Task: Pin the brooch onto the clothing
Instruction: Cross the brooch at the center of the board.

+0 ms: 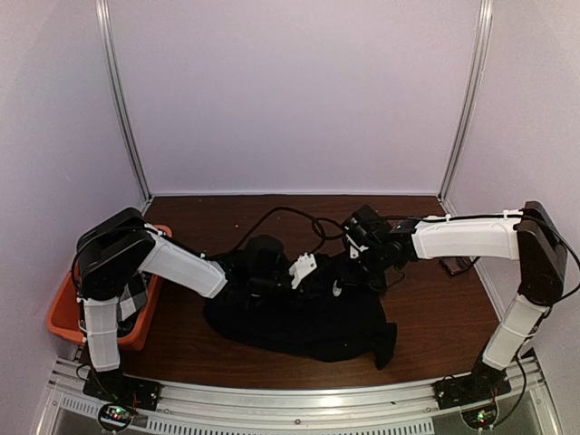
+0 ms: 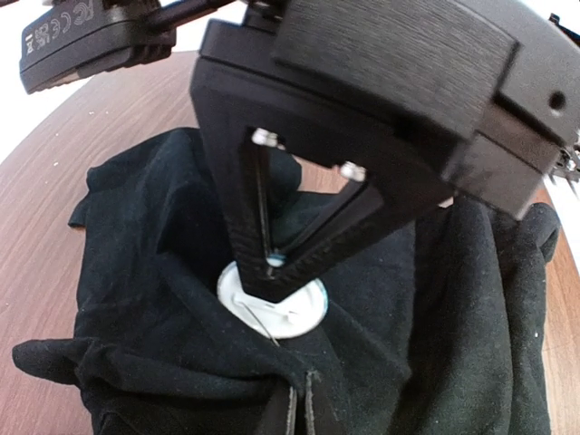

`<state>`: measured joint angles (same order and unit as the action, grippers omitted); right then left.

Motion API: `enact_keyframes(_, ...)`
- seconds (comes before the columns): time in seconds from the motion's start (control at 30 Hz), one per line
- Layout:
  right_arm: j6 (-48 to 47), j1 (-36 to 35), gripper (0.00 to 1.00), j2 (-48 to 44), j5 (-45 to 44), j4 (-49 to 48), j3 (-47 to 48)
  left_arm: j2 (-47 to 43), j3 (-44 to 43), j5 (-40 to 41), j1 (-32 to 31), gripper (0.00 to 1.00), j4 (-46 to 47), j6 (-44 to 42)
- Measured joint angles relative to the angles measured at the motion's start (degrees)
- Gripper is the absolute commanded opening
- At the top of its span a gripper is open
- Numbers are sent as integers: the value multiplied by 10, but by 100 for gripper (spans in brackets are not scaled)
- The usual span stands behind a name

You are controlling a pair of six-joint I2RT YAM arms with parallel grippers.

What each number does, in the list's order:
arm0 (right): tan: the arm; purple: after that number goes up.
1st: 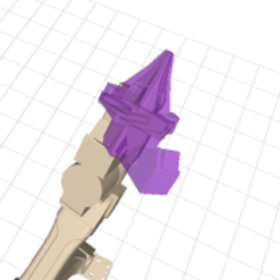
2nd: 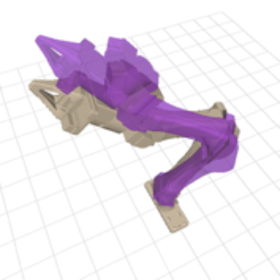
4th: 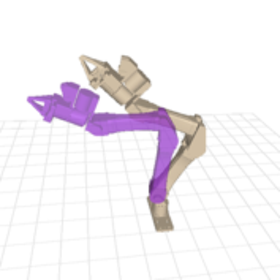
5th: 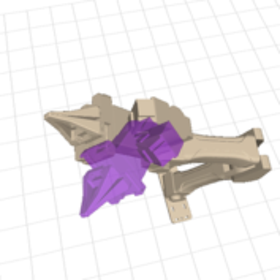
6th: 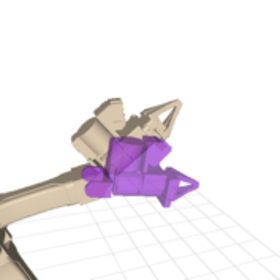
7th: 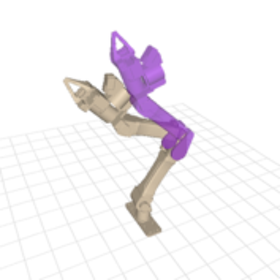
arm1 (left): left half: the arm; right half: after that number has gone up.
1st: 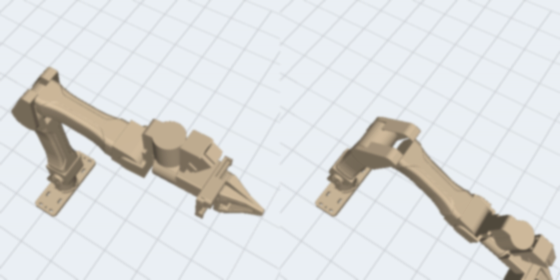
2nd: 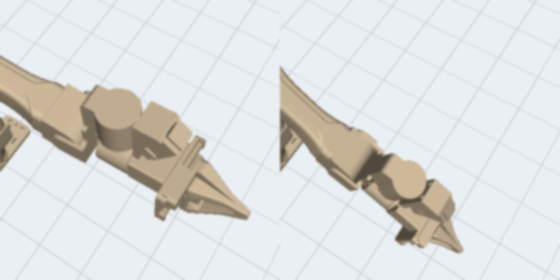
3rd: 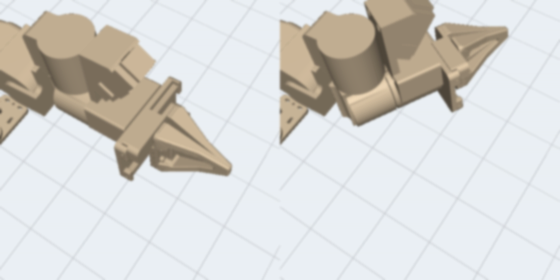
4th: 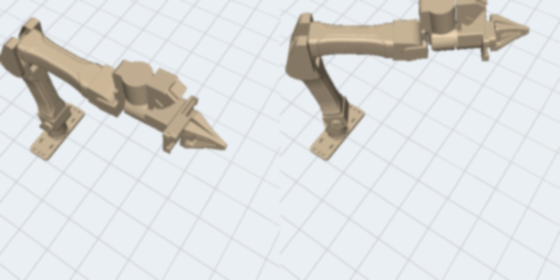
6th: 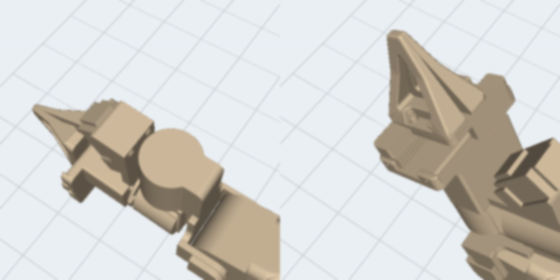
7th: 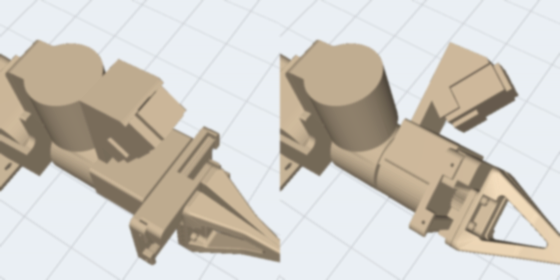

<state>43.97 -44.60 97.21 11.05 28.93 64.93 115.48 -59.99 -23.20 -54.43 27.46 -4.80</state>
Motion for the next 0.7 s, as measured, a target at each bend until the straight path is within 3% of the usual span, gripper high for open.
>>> enact_keyframes(0.7, -7, -14, 0, 5, 9, -3, 1, 0, -1, 5, 0, 0, 1, 13)
